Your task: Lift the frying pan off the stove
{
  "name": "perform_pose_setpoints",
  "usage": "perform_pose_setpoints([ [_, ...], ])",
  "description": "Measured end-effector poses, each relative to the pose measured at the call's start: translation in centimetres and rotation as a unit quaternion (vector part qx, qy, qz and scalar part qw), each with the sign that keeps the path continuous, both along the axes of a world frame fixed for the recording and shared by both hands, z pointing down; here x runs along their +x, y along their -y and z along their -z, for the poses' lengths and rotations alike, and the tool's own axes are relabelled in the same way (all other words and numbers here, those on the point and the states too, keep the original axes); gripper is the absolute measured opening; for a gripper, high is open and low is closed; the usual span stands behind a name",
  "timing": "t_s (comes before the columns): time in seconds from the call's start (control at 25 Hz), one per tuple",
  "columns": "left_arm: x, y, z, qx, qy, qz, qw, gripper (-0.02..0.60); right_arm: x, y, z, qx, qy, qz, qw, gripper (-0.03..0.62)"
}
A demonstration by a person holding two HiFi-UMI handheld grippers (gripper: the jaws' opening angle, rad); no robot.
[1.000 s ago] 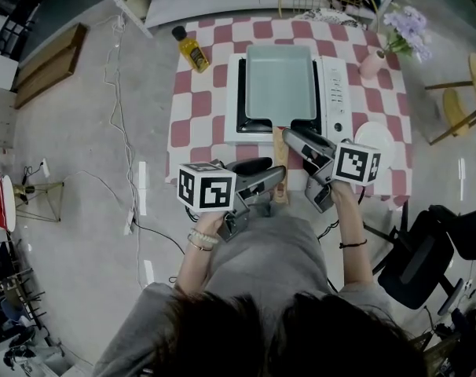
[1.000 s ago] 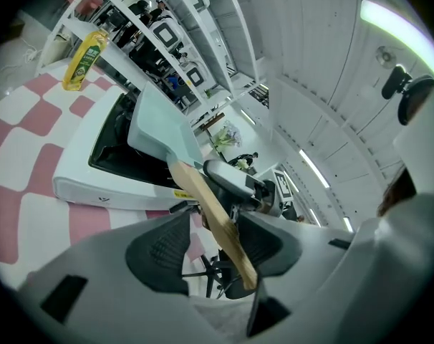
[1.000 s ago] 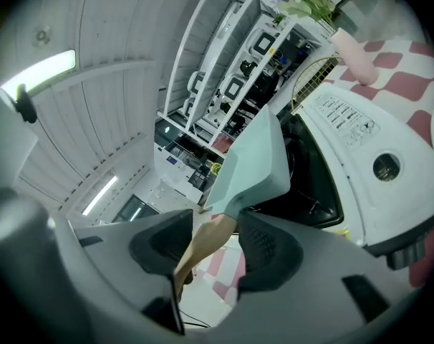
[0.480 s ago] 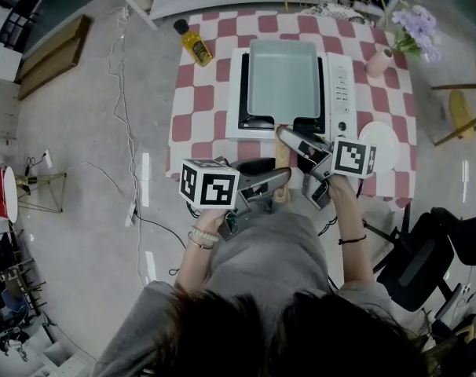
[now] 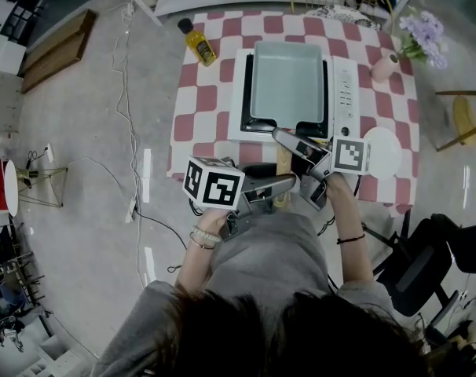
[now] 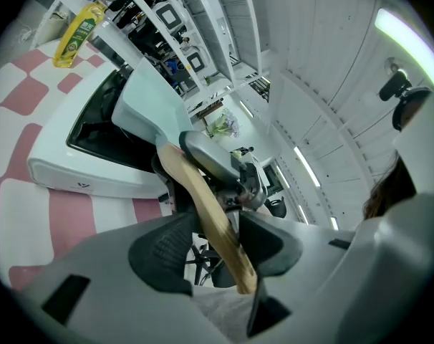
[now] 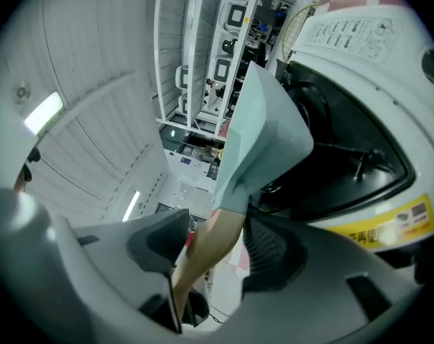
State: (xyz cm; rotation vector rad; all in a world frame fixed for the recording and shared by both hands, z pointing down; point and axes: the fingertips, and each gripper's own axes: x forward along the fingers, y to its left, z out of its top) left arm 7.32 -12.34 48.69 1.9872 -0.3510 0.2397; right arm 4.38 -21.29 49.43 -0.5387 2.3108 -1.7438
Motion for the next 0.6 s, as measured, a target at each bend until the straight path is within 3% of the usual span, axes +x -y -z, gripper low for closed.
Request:
perform_pose_setpoints([
  [0.6, 0.48, 0.01, 0.09, 0.012, -0.007, -0.026, 0.9996, 0.202, -0.51, 0.30, 0.15, -0.010, 0.035, 0.020, 0.999, 0.219],
])
